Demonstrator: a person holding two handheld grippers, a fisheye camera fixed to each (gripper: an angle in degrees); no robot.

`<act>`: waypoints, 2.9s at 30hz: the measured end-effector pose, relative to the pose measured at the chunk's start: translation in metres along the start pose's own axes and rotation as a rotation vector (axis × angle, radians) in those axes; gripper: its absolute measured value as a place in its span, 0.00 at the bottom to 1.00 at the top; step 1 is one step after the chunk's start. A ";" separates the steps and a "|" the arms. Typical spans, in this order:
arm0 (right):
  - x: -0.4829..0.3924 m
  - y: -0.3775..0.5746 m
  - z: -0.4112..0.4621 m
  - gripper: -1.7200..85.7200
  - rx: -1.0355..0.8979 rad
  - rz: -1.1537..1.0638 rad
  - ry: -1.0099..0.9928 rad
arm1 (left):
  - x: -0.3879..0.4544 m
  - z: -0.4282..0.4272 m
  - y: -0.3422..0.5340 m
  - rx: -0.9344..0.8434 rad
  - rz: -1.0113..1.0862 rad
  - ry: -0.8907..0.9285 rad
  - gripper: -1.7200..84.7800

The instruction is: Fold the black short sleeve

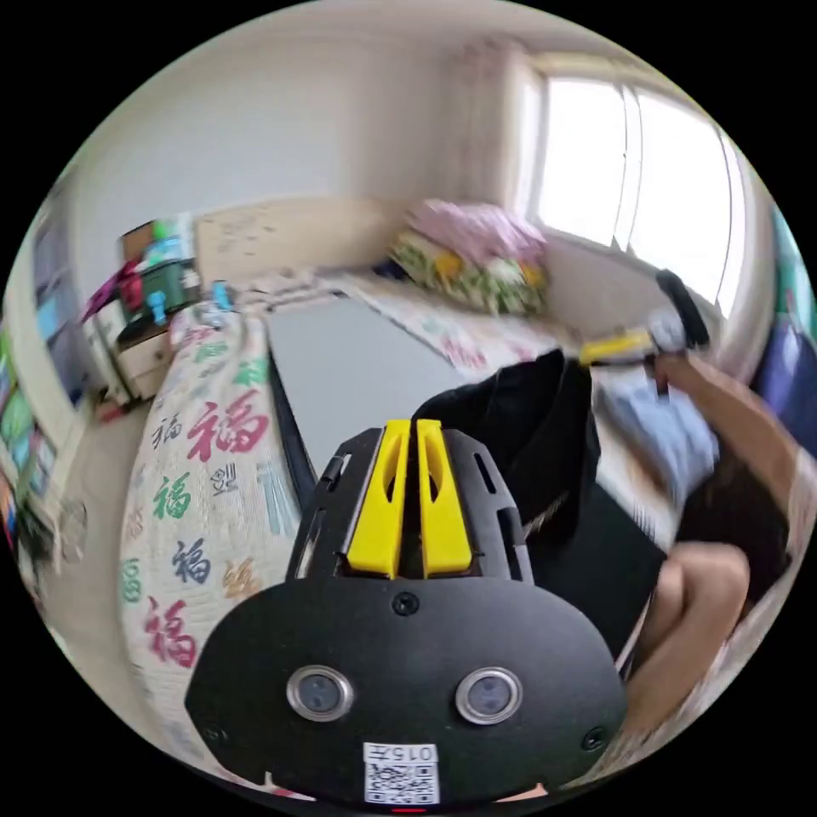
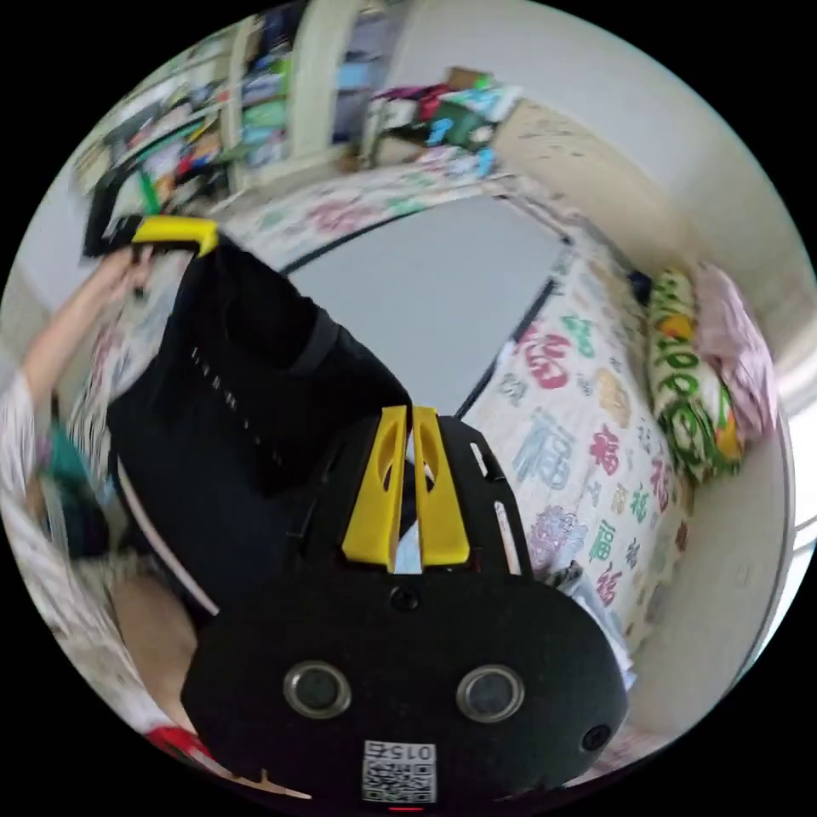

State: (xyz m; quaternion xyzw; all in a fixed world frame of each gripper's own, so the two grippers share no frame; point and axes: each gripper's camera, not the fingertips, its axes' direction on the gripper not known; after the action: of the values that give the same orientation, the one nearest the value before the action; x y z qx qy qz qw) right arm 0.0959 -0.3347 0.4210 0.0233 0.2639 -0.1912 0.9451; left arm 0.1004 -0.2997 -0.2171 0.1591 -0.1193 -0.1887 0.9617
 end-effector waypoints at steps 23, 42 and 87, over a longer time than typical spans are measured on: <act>-0.083 0.025 0.199 0.02 -0.189 -0.225 -0.028 | 0.023 0.146 0.107 -0.522 0.413 0.115 0.05; 0.034 0.024 0.028 0.18 -0.067 -0.264 -0.261 | -0.096 0.112 0.030 -0.294 0.176 0.113 0.11; 0.495 0.052 -0.239 0.01 0.205 0.923 -0.315 | 0.151 0.319 0.014 -0.140 0.264 0.407 0.08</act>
State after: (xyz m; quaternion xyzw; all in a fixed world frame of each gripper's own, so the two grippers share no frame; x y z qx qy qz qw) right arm 0.3882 -0.4251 -0.0385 0.2014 0.0600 0.2210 0.9524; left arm 0.1486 -0.4313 0.1069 0.1097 0.0704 -0.0336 0.9909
